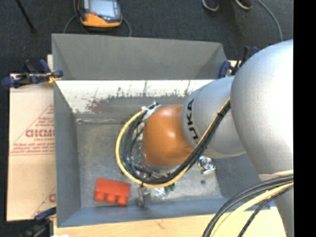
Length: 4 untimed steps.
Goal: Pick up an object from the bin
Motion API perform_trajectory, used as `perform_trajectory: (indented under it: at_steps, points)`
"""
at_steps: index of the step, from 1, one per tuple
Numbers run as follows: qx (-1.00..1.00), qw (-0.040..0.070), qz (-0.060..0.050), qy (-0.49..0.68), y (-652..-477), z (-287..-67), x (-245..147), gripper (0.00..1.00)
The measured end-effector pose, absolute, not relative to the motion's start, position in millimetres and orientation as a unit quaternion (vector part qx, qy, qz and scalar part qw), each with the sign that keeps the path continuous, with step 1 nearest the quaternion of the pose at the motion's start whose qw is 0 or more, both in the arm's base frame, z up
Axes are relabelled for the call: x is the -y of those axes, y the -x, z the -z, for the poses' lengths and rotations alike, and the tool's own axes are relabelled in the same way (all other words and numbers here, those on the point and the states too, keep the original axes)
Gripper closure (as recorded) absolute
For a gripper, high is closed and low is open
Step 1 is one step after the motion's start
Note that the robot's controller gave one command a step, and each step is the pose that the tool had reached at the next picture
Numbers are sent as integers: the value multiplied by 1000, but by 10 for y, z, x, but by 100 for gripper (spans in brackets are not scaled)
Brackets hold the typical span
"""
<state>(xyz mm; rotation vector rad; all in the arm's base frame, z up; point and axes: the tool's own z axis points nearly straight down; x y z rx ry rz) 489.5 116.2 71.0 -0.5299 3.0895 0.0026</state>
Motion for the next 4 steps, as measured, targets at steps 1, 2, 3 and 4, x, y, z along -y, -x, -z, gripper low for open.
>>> perform_trajectory:
  at_steps: [1,2,3,4]
  points:
    - [-986,3,-2,166,-4906,-847,-1952,0]
    - [-987,1,-1,161,-4913,-842,-1903,100]
    - [-984,6,-1,179,-4907,-2240,-2000,100]
    - [-979,2,1,204,-5551,-1555,-1747,100]
